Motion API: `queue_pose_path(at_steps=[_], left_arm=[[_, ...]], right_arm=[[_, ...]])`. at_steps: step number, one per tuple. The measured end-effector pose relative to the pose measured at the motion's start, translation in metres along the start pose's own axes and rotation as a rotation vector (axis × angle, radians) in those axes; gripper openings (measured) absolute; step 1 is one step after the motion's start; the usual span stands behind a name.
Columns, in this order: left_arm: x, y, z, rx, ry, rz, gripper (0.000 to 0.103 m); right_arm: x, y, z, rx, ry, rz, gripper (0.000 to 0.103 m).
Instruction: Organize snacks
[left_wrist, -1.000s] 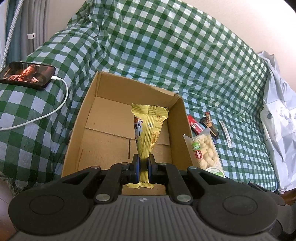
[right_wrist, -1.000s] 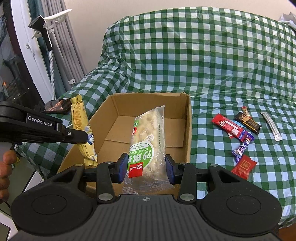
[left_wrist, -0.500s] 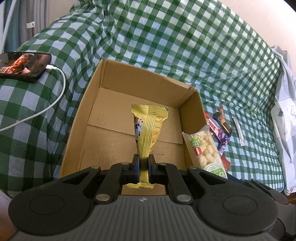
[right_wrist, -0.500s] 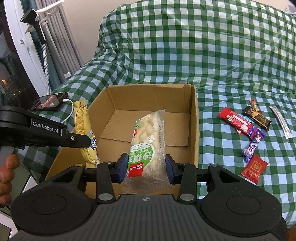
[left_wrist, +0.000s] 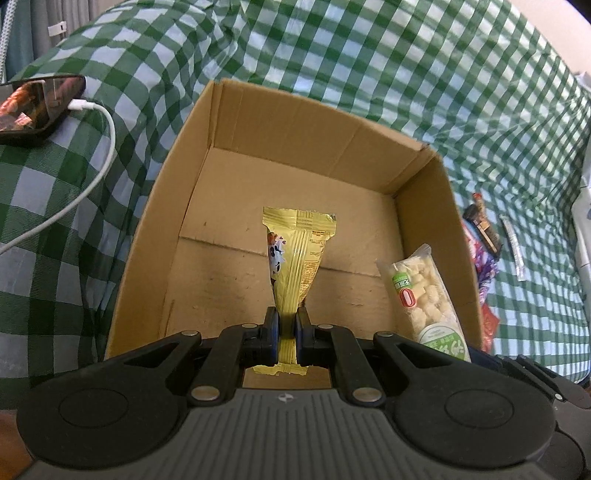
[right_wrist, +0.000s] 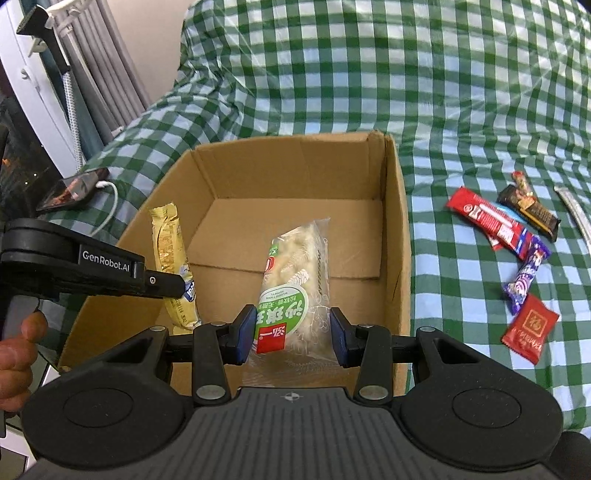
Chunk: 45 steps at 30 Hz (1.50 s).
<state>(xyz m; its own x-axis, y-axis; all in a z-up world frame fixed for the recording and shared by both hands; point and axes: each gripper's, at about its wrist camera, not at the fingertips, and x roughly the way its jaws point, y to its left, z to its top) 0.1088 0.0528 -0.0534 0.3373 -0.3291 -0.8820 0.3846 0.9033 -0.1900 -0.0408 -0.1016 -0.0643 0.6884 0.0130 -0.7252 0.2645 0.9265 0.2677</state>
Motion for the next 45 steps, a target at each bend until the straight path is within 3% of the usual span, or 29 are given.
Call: queue_pose_path(at_steps=[6,8,9,10,11,13,21,26,34,45], left_arm=[[0.016,-0.002,0.006,0.029,0.016,0.046,0.01],[0.017,-0.004,0.009,0.039,0.017,0.075,0.019],[0.017,-0.005,0.011,0.04,0.018,0.088,0.053],[0.016,-0.005,0.013,0.035,0.013,0.104,0.095],[0.012,-0.005,0.013,0.023,-0.007,0.123,0.102],[0.004,-0.004,0.01,0.012,-0.056,0.141,0.103],[-0.019,-0.004,-0.02,0.077,0.015,0.175,0.103],[-0.046,-0.009,-0.048,0.099,0.022,0.182,0.103],[-0.091,-0.016,-0.092,0.11,-0.05,0.209,0.103],[-0.125,-0.029,-0.139,0.137,-0.107,0.251,0.103]], right_arm=[[0.015,-0.004,0.003,0.018,0.023,-0.005,0.044],[0.018,-0.007,0.008,0.028,0.017,-0.002,0.045],[0.017,-0.008,0.01,0.037,0.01,-0.001,0.047],[0.017,-0.009,0.014,0.05,0.003,-0.001,0.06],[0.016,-0.01,0.017,0.061,0.0,-0.005,0.074],[0.01,-0.012,0.02,0.07,-0.022,-0.017,0.081],[-0.026,-0.006,-0.005,0.083,0.029,-0.025,0.097],[-0.054,0.01,-0.023,0.079,0.03,-0.026,0.098],[-0.107,0.026,-0.045,0.027,-0.056,-0.035,0.1],[-0.16,0.033,-0.07,-0.098,-0.171,-0.056,0.102]])
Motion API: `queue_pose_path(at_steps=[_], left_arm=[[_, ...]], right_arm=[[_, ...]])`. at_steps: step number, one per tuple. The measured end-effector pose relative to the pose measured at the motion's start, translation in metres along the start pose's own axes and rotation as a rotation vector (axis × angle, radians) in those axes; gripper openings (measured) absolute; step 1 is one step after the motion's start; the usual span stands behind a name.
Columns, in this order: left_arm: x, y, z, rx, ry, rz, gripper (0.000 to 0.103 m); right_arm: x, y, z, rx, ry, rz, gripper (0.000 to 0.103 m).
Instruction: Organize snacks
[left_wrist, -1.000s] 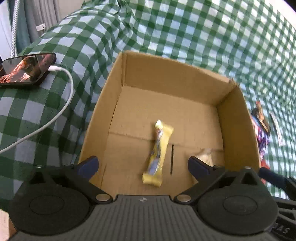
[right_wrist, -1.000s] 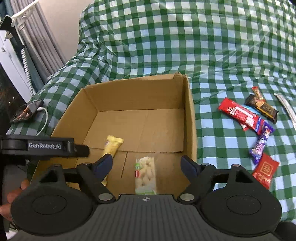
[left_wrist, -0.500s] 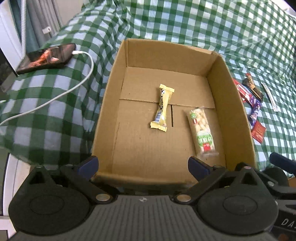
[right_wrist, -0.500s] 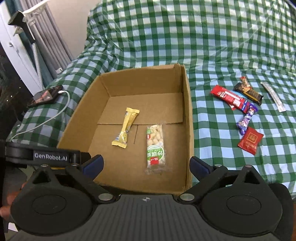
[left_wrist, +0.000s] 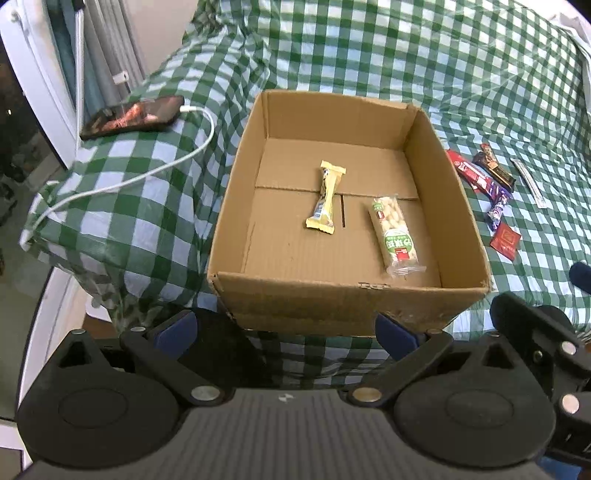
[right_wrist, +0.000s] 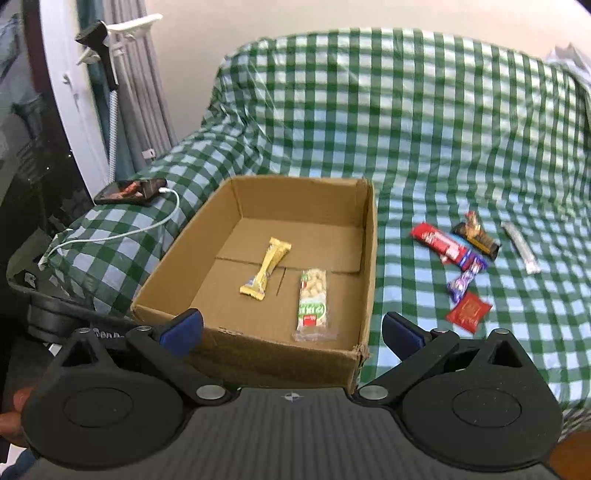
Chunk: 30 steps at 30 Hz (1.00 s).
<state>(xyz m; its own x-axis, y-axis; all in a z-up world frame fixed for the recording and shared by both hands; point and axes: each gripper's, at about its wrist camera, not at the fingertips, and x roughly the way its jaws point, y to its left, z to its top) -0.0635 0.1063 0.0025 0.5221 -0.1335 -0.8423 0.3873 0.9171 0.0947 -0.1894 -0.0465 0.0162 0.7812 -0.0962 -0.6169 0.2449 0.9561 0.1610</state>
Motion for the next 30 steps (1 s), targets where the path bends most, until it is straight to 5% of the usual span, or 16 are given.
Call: queue_pose_path(at_steps=[12,30], left_arm=[[-0.039,-0.012,-0.017,0.035,-0.086,0.008,0.103],[-0.041,-0.011,-0.018,0.034,-0.078,0.002,0.103]], right_arm=[[-0.042,0.0,-0.011,-0.053,-0.114,-0.006,0.102],[-0.047,0.0,-0.014,-0.052,-0.108,-0.006,0.102]])
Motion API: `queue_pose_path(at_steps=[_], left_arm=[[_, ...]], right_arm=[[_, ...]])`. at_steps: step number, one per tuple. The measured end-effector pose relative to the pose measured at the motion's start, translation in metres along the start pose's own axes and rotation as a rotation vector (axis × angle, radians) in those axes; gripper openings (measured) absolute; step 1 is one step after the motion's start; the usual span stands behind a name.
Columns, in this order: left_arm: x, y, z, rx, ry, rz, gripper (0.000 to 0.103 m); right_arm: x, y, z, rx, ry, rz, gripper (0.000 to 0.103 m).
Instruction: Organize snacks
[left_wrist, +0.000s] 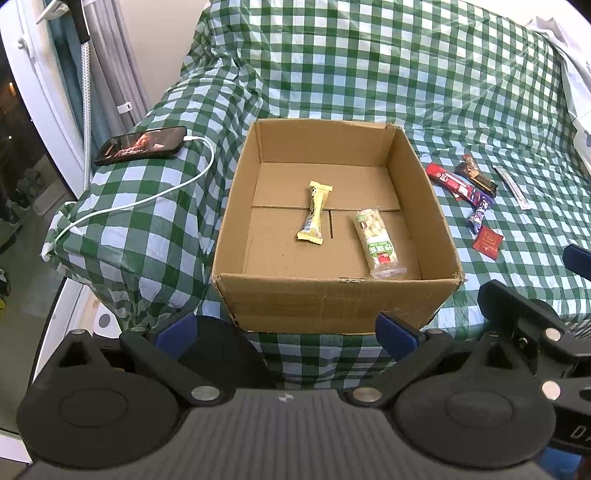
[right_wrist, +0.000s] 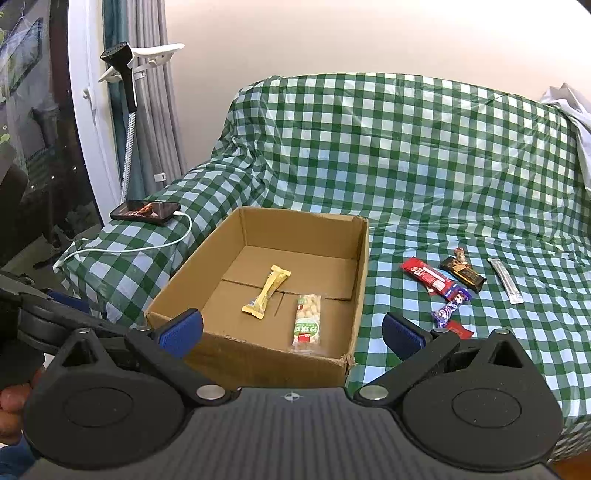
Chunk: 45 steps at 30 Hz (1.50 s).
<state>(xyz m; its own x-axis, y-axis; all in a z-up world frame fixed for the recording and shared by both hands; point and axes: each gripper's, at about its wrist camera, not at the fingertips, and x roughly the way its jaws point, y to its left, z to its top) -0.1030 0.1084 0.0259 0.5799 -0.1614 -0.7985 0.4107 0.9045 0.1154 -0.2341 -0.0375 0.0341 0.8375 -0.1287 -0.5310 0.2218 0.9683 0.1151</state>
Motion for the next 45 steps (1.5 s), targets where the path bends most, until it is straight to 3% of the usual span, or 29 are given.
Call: queue_pose_path(at_steps=[45], left_arm=[[0.042,-0.013,0.006,0.048,0.119,0.03,0.103]], right_arm=[[0.034,-0.027,-0.015,0.084,0.101,0.036,0.102]])
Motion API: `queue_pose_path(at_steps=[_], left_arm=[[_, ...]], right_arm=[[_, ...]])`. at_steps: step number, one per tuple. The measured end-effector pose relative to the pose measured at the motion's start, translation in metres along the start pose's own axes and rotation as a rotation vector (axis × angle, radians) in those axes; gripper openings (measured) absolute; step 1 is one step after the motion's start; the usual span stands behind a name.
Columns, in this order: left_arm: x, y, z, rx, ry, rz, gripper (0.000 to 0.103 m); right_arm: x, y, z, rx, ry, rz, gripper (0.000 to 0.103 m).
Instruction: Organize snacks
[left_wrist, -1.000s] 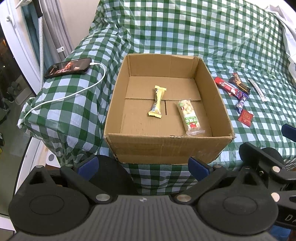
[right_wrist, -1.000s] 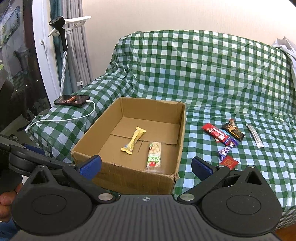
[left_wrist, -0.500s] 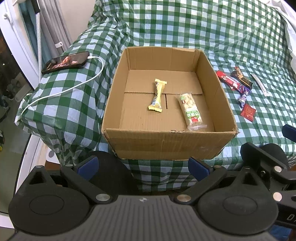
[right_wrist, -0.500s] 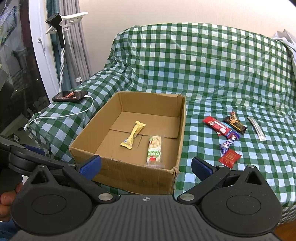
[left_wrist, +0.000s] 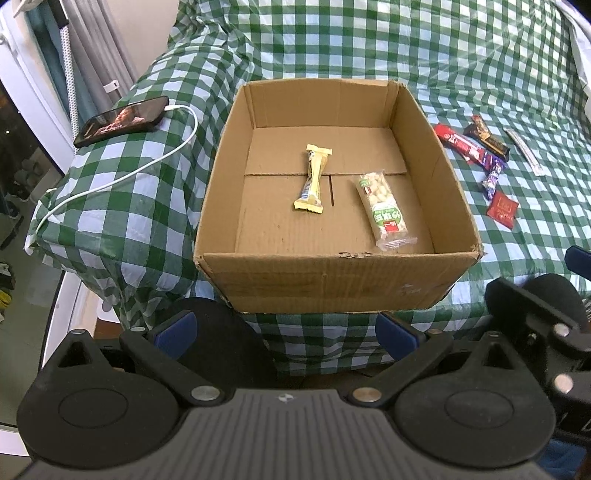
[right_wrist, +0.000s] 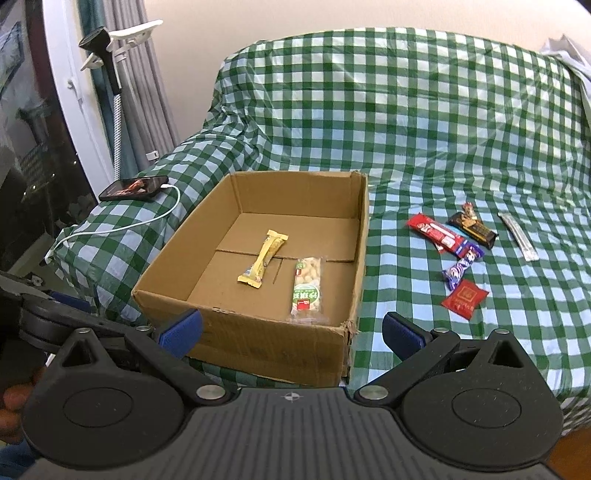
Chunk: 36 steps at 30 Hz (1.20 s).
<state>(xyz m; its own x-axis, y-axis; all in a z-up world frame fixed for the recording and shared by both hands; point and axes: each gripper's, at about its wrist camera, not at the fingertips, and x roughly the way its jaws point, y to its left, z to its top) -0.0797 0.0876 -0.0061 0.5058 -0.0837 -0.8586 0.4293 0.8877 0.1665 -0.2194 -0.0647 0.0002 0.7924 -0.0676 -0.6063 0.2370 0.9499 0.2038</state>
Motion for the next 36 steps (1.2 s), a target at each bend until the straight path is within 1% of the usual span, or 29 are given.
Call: queue_pose_path(at_steps=[4,9,12,15,17,20,23,25,28,31,36], left_arm=[[0.004,-0.005,0.006,0.011,0.013,0.012,0.103],[0.009,-0.017,0.022,0.014,0.025,0.011,0.103],[0.012,-0.03,0.036,0.029,0.024,0.009,0.103],[0.011,-0.049,0.053,0.057,0.005,0.005,0.103],[0.011,-0.064,0.068,0.076,-0.01,-0.012,0.103],[0.012,-0.093,0.096,0.1,-0.024,-0.059,0.103],[0.023,-0.124,0.131,0.097,0.001,-0.133,0.103],[0.035,-0.144,0.154,0.063,0.026,-0.181,0.103],[0.061,-0.175,0.188,0.001,0.065,-0.218,0.103],[0.096,-0.208,0.221,-0.047,0.104,-0.23,0.103],[0.175,-0.26,0.265,-0.078,0.22,-0.227,0.103]], right_arm=[[0.004,-0.012,-0.001,0.042,-0.008,0.002,0.102],[0.008,-0.034,0.001,0.092,-0.027,-0.01,0.102],[0.01,-0.055,0.003,0.133,-0.041,-0.037,0.102],[0.009,-0.08,0.005,0.178,-0.059,-0.084,0.102],[0.009,-0.1,0.005,0.206,-0.069,-0.121,0.102],[0.012,-0.134,0.009,0.251,-0.079,-0.184,0.102],[0.017,-0.168,0.012,0.267,-0.092,-0.253,0.102],[0.022,-0.195,0.017,0.289,-0.098,-0.294,0.102],[0.035,-0.233,0.023,0.335,-0.099,-0.333,0.102],[0.057,-0.271,0.033,0.369,-0.098,-0.364,0.102],[0.113,-0.341,0.051,0.389,-0.082,-0.4,0.102]])
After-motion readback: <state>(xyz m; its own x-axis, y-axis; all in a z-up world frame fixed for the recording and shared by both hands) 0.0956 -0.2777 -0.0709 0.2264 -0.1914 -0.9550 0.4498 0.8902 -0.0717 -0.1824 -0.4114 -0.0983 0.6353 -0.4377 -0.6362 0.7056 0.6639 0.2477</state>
